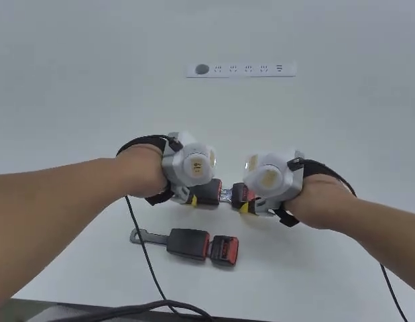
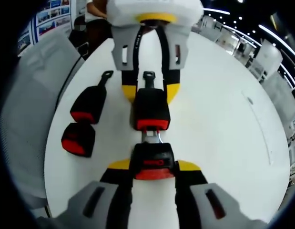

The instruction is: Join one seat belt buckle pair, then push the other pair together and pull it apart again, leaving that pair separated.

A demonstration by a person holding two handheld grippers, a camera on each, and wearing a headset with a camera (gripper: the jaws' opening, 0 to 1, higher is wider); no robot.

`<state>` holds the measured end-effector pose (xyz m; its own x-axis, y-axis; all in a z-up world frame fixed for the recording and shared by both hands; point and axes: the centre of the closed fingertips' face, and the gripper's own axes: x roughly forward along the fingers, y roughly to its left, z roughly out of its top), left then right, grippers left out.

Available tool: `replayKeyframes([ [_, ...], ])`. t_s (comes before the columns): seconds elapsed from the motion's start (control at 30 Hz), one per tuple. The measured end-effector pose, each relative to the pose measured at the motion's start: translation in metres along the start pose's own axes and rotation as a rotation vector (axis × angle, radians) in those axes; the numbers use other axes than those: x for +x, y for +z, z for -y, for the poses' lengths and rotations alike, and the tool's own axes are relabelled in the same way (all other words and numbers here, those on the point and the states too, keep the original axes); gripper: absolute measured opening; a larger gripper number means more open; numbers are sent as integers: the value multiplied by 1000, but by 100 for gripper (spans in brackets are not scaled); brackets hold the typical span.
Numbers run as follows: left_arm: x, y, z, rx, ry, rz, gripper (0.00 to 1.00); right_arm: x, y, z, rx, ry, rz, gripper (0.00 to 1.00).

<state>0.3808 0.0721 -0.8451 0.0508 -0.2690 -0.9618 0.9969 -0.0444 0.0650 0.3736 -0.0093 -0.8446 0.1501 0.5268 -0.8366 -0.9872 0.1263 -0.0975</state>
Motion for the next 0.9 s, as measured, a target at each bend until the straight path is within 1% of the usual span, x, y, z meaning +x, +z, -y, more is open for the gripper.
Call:
replayKeyframes([
  [0.03, 0, 0, 0, 3, 1, 2, 32, 0, 0, 0, 1, 0, 3, 32],
  [0.07, 0, 0, 0, 5, 1, 4, 31, 0, 1, 0, 19, 4, 2, 32],
  [0.13, 0, 1, 1, 17, 1, 8, 31, 1, 2, 0, 10, 8, -2, 31],
  [0.27, 0, 1, 0, 13, 1, 10, 31, 2, 4, 1, 3, 11, 8, 31],
  [0.33, 1, 1, 0, 9, 1, 8, 30, 4, 9, 0, 14, 4, 19, 30],
  [0.37, 1, 1, 0, 12, 0, 7, 30, 8, 15, -1, 22, 3, 32, 30],
  [0.4, 1, 1, 0, 13, 0, 7, 30, 11, 18, -2, 19, -3, 20, 30],
  [0.43, 1, 0, 0, 7, 0, 6, 30, 11, 21, -1, 22, -6, 20, 30],
  [0.47, 0, -1, 0, -13, 3, 6, 30, 11, 19, 0, 26, -8, 11, 30],
  [0.53, 0, -2, 0, -9, 6, 21, 30, 10, 17, 1, 32, -1, 28, 30],
  [0.6, 0, -1, -1, -14, 8, 26, 31, 10, 17, 0, 26, -4, 25, 30],
  [0.73, 1, 0, -1, -13, 6, 13, 31, 10, 17, 1, 25, 1, 23, 30],
  [0.9, 0, -1, -1, -17, 8, 14, 31, 9, 17, 1, 21, -3, 24, 31],
])
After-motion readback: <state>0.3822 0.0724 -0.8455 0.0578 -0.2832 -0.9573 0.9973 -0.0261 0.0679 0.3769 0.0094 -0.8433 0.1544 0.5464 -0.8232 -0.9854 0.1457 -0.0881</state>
